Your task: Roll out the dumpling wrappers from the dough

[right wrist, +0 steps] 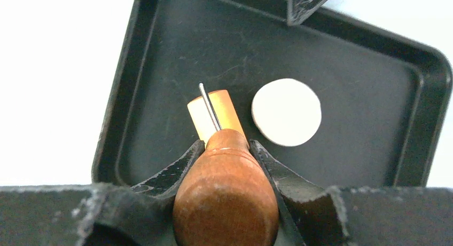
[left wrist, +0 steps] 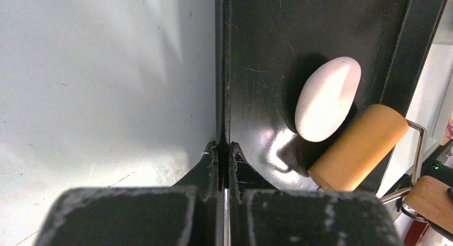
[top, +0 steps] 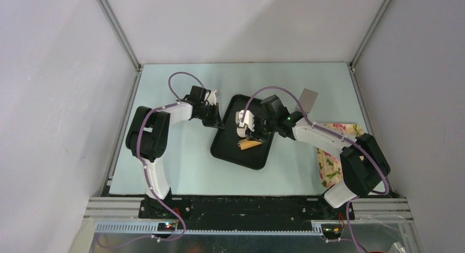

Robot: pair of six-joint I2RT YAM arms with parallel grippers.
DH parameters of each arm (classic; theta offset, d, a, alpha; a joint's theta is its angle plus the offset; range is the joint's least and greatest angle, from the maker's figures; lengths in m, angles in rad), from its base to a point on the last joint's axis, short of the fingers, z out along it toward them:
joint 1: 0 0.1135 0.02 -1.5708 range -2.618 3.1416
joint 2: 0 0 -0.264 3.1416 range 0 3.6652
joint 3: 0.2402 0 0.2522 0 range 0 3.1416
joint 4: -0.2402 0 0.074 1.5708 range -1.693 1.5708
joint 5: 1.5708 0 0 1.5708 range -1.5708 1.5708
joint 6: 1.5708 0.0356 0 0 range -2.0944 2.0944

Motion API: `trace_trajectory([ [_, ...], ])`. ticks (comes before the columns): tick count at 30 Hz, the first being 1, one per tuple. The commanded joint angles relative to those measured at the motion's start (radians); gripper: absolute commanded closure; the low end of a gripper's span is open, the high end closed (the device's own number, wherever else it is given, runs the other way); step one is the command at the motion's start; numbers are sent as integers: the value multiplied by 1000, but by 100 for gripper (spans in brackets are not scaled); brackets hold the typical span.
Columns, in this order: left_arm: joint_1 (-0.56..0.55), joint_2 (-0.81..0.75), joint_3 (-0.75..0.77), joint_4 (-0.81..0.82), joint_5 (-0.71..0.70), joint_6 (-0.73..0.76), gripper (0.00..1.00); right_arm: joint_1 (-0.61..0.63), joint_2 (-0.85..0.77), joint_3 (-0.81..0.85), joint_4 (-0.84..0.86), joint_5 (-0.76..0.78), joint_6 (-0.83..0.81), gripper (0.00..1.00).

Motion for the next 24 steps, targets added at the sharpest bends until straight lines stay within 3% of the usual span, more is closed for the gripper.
trace_trajectory([
  [1, 2, 42, -28, -99, -26, 13, 100, 9, -62, -3, -232, 26, 6, 100],
  [7, 2, 48, -25, -98, -21, 13, 100, -4, -188, 109, -168, 49, 58, 100],
  [18, 1, 48, -26, -99, -18, 14, 100, -3, 34, 163, 174, 259, 275, 100],
  [24, 3, 44, -27, -99, -16, 15, 100, -2, 144, 163, 151, 282, 296, 100],
])
